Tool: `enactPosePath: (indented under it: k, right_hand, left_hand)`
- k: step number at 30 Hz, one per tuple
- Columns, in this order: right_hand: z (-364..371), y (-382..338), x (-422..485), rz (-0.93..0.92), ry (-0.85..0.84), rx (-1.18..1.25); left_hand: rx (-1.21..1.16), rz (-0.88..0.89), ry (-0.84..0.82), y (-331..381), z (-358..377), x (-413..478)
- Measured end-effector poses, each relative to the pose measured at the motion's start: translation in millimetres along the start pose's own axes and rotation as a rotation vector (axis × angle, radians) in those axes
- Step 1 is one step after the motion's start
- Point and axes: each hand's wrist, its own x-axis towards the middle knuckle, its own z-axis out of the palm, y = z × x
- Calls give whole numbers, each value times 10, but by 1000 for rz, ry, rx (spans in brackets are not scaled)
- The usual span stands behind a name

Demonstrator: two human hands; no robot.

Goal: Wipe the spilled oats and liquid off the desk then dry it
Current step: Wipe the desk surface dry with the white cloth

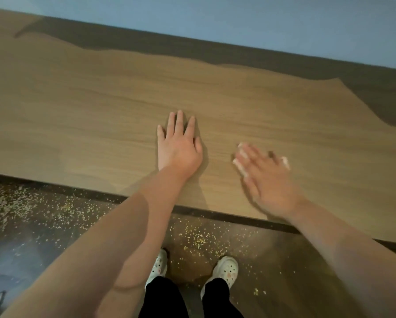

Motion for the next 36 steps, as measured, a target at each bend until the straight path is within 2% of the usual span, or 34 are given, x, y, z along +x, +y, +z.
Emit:
enactPosePath:
  k: [3, 4, 5, 6, 8, 10, 12, 15, 17, 18, 19, 21, 23, 28, 36]
  right_hand:
    - [-86, 229, 289, 446, 62, 184]
    - [-114, 159, 359, 513, 77, 225]
    - [-122, 38, 388, 488, 87, 237]
    - [-106, -115, 368, 364, 80, 219]
    - [-53, -366, 180, 1, -15, 131]
    - [-86, -202, 81, -181, -71, 83]
    - [-95, 203, 273, -122, -1, 55]
    - [-216, 677, 773, 306, 95, 198]
    - [-267, 584, 1086, 519, 130, 298]
    - [-275, 410, 1172, 523, 132, 296]
    - [-275, 213, 1201, 442, 128, 290]
    - [-258, -104, 1053, 165, 89, 280]
    - [-220, -73, 788, 63, 88, 244]
    - [-217, 559, 858, 358, 114, 209]
    - [-406, 347, 2088, 266, 137, 192]
  left_hand:
    - [32, -11, -6, 5, 13, 15]
    - [36, -16, -6, 3, 11, 17]
    - [35, -22, -4, 4, 8, 16]
    - [32, -27, -1, 6, 7, 17]
    - [30, -30, -2, 10, 11, 14]
    - [35, -32, -2, 10, 12, 20]
    - [33, -41, 3, 7, 12, 27]
    - [14, -49, 14, 16, 24, 8]
    - [-5, -50, 22, 18, 21, 11]
    - [-13, -53, 23, 18, 16, 12]
    - [-18, -54, 26, 13, 13, 12]
    - [-23, -53, 23, 14, 8, 0]
    - [-26, -50, 21, 18, 16, 1]
    - [-11, -52, 22, 14, 17, 14]
    - [1, -53, 18, 14, 32, 18]
